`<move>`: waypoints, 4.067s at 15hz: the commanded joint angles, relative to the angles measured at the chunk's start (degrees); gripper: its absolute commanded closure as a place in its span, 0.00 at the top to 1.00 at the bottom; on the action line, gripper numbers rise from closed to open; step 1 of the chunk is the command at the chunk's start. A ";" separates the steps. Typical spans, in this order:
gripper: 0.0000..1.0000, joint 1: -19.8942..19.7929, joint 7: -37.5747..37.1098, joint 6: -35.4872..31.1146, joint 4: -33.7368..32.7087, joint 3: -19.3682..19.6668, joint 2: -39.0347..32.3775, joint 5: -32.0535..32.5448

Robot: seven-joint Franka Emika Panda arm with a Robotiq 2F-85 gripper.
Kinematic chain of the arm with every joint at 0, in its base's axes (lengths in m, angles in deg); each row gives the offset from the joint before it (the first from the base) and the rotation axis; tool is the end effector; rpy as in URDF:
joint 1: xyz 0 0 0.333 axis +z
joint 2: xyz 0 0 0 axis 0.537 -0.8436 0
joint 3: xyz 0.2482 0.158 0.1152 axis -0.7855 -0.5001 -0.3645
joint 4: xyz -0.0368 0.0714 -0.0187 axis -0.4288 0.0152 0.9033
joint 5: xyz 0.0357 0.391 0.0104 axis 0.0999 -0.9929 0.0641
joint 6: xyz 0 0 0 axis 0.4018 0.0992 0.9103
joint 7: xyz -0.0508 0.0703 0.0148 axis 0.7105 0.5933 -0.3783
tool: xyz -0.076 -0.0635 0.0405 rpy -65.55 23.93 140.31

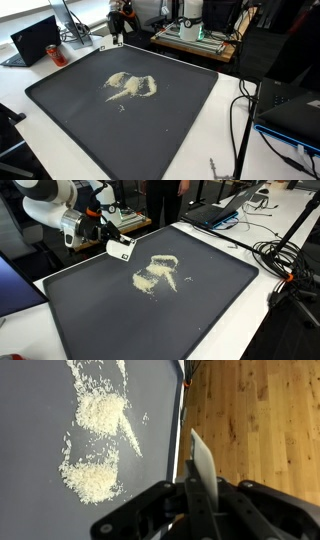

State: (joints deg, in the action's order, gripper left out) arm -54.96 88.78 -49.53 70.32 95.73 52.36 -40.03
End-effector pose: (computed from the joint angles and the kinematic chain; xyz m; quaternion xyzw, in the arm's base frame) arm 0.3925 -0.2605 0.2046 -0.7204 0.3944 -0.1992 0.5347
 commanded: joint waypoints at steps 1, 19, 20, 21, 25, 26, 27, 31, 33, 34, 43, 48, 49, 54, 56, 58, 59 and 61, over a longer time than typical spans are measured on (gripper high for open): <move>0.01 0.64 -1.00 -0.12 0.90 0.50 -0.31 -2.21; 0.01 9.28 -0.57 -33.34 7.98 -3.60 17.24 25.33; 0.01 9.59 -0.96 -34.84 8.80 -4.26 18.35 28.40; 0.01 9.85 -1.10 -36.35 9.64 -4.95 19.41 31.02; 0.01 10.97 -2.86 -41.40 13.05 -7.57 23.85 42.90; 0.01 11.20 -3.65 -42.49 13.80 -8.17 24.86 46.09; 0.01 11.52 -4.57 -43.73 14.50 -8.72 25.84 48.92; 0.01 12.77 -11.08 -43.68 15.27 -10.12 29.09 62.46; 0.01 13.54 -15.31 -42.99 14.87 -10.76 30.13 69.58; 0.01 13.94 -17.77 -42.62 14.43 -11.39 30.40 72.99; 0.01 19.39 -31.37 -37.50 7.15 -16.19 25.26 89.86; 0.01 20.45 -31.72 -35.88 0.83 -17.19 18.75 93.02; 0.01 20.73 -30.34 -35.51 -0.48 -17.20 17.29 92.44; 0.01 20.65 -28.08 -35.48 -6.96 -18.08 9.44 92.23; 0.01 20.29 -28.12 -35.25 -9.30 -18.30 6.73 92.37; 0.01 19.81 -27.75 -35.10 -11.31 -18.42 4.30 91.98; 0.01 19.47 -27.28 -35.15 -12.07 -18.52 3.14 91.62; 0.01 18.81 -27.34 -35.60 -13.65 -18.62 0.63 91.16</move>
State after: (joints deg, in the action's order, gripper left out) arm -34.70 60.59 -86.60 60.52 77.67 56.88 50.95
